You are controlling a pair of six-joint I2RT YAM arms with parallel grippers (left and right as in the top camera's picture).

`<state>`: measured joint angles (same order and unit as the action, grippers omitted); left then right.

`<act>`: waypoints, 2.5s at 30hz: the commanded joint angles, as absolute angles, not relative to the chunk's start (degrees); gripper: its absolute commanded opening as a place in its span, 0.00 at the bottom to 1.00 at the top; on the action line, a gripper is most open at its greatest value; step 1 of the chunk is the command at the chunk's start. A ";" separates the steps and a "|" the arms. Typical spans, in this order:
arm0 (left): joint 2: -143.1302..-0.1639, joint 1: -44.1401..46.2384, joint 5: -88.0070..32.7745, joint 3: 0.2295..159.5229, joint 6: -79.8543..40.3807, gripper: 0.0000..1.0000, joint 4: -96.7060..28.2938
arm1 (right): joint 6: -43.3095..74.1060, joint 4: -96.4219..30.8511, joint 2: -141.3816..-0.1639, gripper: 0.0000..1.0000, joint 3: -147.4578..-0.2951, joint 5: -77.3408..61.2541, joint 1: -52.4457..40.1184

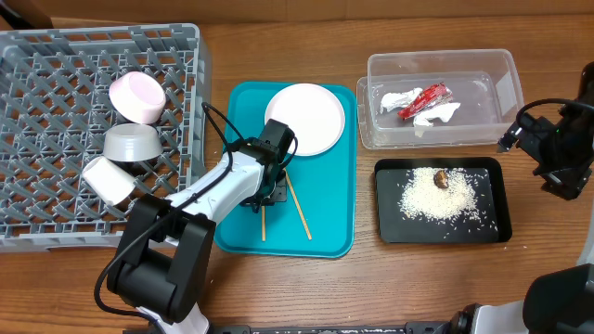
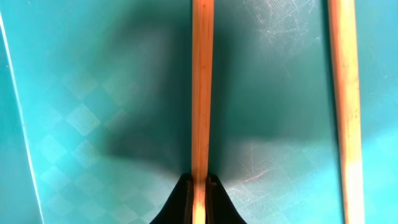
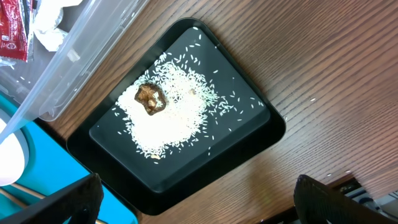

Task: Sort waste into correct bins and load items into the dishwasher
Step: 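Reach left gripper to the chopsticks on the teal tray and grasp one, then carry the chopstick with left gripper and stand it in the rack, then grasp the second chopstick on the teal tray with the left gripper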

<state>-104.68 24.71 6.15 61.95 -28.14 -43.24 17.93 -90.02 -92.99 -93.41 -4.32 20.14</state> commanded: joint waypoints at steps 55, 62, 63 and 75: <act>-99.39 7.99 -13.56 83.61 -10.41 0.64 -58.59 | 17.61 -89.95 -92.36 1.00 -93.86 -4.86 19.99; -101.82 19.77 -7.70 81.65 -19.05 0.68 -57.87 | 17.63 -89.93 -92.36 1.00 -93.86 -4.86 19.99; -102.41 21.06 -6.83 81.62 -20.03 0.68 -57.89 | 17.63 -89.93 -92.36 1.00 -93.86 -4.89 19.99; -115.09 29.28 -5.80 81.62 -33.36 0.66 -58.98 | 17.61 -89.95 -92.36 1.00 -93.86 -5.28 19.99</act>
<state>-112.73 29.23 -6.92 82.17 -28.38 -58.50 17.93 -90.06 -92.99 -93.41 -4.73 20.14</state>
